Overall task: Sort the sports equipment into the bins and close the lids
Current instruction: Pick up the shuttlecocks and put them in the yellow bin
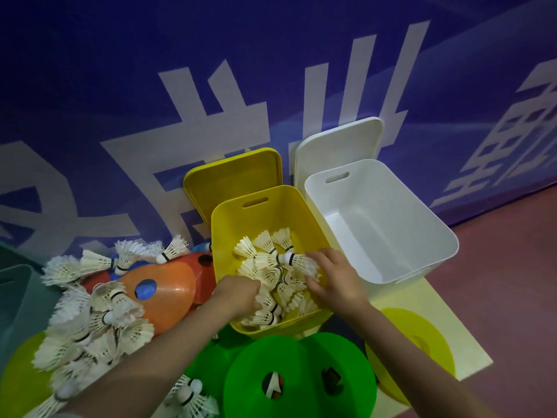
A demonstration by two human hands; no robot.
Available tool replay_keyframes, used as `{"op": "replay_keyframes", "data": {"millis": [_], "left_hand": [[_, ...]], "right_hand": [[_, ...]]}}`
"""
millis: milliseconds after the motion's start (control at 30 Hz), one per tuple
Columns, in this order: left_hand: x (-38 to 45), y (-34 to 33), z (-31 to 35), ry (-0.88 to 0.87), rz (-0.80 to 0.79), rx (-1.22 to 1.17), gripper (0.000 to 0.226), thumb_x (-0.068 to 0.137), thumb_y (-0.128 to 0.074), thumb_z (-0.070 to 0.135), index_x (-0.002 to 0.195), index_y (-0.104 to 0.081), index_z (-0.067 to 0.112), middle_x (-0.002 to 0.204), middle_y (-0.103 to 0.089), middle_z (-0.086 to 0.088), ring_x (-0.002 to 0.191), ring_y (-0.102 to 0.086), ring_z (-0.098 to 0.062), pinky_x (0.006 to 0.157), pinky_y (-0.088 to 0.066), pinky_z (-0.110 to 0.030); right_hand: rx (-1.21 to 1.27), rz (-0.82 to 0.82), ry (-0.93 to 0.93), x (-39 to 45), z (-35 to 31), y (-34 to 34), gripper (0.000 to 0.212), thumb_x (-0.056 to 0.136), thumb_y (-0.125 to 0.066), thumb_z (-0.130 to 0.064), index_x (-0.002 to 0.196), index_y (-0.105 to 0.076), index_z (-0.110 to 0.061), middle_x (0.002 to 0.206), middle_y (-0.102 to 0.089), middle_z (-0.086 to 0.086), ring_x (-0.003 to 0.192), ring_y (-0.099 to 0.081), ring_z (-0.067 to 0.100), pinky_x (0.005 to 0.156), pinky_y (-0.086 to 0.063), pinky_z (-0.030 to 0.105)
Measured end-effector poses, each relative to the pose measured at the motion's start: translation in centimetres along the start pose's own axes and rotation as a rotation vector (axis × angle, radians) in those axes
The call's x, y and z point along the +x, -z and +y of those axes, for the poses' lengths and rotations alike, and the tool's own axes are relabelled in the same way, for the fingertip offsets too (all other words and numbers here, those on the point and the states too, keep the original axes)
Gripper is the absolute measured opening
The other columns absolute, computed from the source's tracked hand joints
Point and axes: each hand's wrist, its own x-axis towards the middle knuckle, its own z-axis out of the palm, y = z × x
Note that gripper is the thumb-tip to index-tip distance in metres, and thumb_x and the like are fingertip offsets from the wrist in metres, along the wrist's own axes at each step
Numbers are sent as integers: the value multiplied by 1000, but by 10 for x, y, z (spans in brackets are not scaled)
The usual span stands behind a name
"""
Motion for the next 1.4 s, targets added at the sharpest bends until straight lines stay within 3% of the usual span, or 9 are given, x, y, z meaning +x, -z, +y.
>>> {"op": "replay_keyframes", "data": {"millis": [333, 533, 667, 733, 800, 900, 1067, 1233, 1400], "left_hand": [[12, 8, 4, 25, 92, -270, 33, 89, -51, 55, 101, -64, 27, 99, -67, 4, 92, -60, -17, 66, -42, -28], [-3, 6, -21, 103, 756, -471, 31, 91, -57, 27, 121, -60, 23, 131, -53, -3, 128, -42, -25, 111, -29, -47], [-10, -9, -35, 403, 649, -803, 54, 97, -45, 20, 149, -28, 19, 156, -16, -13, 143, -17, -32, 111, -29, -43], [-13, -12, -34, 455, 620, -1024, 54, 100, -39, 18, 151, -21, 17, 152, -26, -15, 130, -40, -29, 97, -42, -35], [-17, -11, -32, 437, 621, -1142, 53, 101, -35, 20, 151, -18, 20, 129, -53, -12, 89, -61, -21, 66, -47, -31], [-19, -12, -33, 445, 609, -1186, 55, 102, -34, 23, 152, -12, 28, 112, -61, -5, 59, -56, -15, 43, -37, -21], [-22, -17, -37, 395, 619, -1247, 57, 102, -34, 24, 151, -10, 38, 100, -60, 5, 51, -48, -9, 45, -39, -26], [-13, -23, -37, 412, 632, -1251, 55, 102, -33, 26, 149, -10, 43, 135, -50, 4, 55, -49, -6, 45, -36, -20], [-12, -23, -35, 416, 639, -1277, 53, 102, -33, 29, 149, -12, 45, 149, -38, 8, 61, -55, -6, 44, -40, -23]], "right_hand": [[-50, -30, -66, 2, -7, 5, 51, 87, -59, -38, 135, -50, -22, 123, -54, 1, 115, -50, 20, 88, -42, 29], [-181, -37, -207, 41, -26, 5, 54, 92, -47, -49, 142, -41, -29, 123, -55, 2, 112, -56, 23, 81, -49, 34], [-447, -210, -195, 84, -30, -14, 44, 95, -45, -42, 136, -45, -25, 123, -51, 7, 114, -51, 27, 81, -48, 36], [-578, -311, -166, 100, -27, -28, 42, 94, -48, -35, 135, -46, -23, 125, -50, 7, 116, -50, 27, 84, -49, 38], [-662, -359, -147, 112, -23, -38, 41, 93, -52, -31, 134, -47, -22, 126, -50, 7, 116, -50, 26, 84, -49, 35], [-710, -366, -157, 126, -16, -51, 39, 94, -51, -29, 132, -49, -21, 126, -52, 6, 116, -50, 24, 83, -49, 33], [-785, -412, -164, 134, -8, -74, 38, 98, -46, -32, 133, -47, -17, 132, -51, 5, 126, -43, 23, 90, -47, 31], [-442, -524, -311, 129, 4, -101, 65, 100, -36, -43, 150, -17, -5, 150, -32, 17, 142, -24, 33, 117, -18, 42], [-283, -353, -259, 117, -11, -74, 59, 101, -37, -39, 150, -21, -10, 154, -26, 13, 141, -26, 29, 113, -26, 41]]}}
